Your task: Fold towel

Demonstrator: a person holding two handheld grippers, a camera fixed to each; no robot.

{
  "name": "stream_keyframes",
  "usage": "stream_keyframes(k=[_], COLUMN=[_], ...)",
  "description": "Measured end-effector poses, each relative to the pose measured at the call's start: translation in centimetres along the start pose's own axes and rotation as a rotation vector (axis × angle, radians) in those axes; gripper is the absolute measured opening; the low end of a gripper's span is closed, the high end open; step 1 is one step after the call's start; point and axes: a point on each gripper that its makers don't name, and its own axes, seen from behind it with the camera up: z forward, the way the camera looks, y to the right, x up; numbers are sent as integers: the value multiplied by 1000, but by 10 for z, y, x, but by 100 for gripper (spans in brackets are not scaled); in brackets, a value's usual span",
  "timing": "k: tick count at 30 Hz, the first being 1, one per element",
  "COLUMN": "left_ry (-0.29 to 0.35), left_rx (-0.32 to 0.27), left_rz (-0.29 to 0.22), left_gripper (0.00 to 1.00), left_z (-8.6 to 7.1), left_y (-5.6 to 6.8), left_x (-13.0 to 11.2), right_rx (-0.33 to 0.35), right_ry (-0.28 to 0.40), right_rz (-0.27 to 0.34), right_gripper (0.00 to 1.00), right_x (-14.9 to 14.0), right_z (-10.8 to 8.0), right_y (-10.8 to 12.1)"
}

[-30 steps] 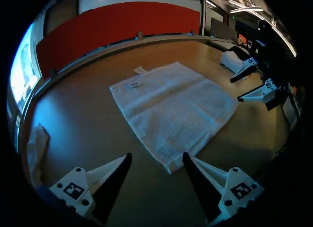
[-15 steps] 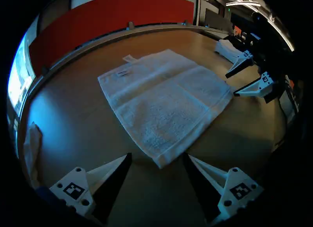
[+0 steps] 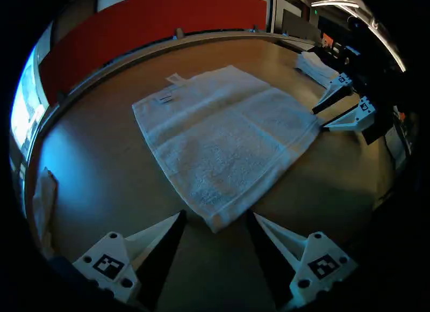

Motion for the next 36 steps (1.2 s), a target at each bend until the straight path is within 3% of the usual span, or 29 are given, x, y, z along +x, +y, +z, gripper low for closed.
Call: stream_keyframes(k=[3, 8, 13, 18, 22, 36], left_ry=[0, 0, -1, -8, -12, -10], left_rx=[-1, -4, -2, 8, 15, 25], left_rz=[1, 5, -1, -11, -19, -21], left_gripper=[74, 64, 51, 32, 24, 18], left_z=[0, 0, 1, 1, 1, 1], left_y=[2, 6, 7, 4, 3, 2], left_x=[0, 0, 0, 1, 2, 3], right_rx=[3, 2, -2, -1, 2, 4], right_ry=[-2, 0, -1, -3, 0, 10], right_rz=[2, 6, 14, 22, 19, 15], right_gripper=[46, 38, 23, 21, 21, 21], right_x=[0, 0, 0, 0, 2, 7], right_z=[0, 0, 1, 0, 0, -2], right_y=[-1, 0, 0, -2, -3, -5])
